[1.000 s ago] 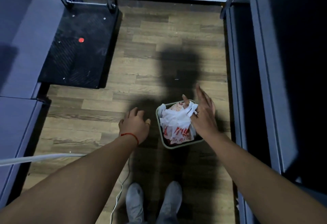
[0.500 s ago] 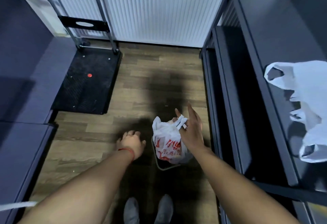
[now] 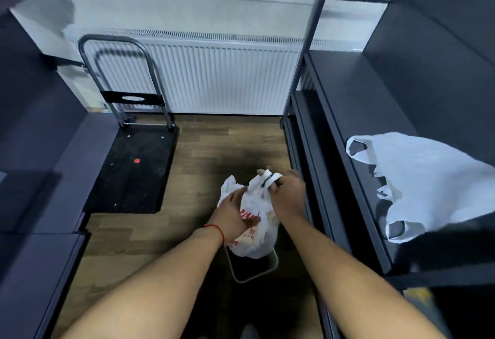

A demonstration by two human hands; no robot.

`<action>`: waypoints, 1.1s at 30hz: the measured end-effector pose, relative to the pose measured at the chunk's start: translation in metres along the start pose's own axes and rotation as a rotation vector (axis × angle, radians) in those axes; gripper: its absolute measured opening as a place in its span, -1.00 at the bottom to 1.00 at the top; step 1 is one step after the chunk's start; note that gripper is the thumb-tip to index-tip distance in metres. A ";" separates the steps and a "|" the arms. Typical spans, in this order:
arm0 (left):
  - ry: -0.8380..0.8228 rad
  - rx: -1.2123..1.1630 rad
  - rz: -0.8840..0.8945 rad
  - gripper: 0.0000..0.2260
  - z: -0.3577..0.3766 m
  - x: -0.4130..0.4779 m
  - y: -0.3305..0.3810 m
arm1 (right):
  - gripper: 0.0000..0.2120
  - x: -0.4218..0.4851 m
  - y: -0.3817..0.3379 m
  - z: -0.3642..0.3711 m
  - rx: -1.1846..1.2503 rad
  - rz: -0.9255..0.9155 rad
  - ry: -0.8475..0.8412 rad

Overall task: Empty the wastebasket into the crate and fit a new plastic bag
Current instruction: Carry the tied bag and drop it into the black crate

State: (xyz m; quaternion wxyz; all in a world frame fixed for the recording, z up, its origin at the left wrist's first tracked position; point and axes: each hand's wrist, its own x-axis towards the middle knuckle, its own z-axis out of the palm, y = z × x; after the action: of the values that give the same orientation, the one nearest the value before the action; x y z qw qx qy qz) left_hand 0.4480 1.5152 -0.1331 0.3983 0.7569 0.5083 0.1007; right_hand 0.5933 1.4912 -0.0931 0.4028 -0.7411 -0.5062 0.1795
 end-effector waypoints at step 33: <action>-0.743 0.907 0.788 -0.31 0.094 -0.199 0.116 | -0.07 -0.400 -0.011 -0.118 -0.545 0.731 0.436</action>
State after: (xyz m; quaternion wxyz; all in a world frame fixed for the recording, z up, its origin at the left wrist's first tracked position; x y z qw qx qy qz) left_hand 0.4883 1.2801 -0.0635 0.1245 0.9602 0.0185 -0.2494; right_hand 0.4971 1.0861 -0.0696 0.2020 -0.9683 -0.1462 0.0110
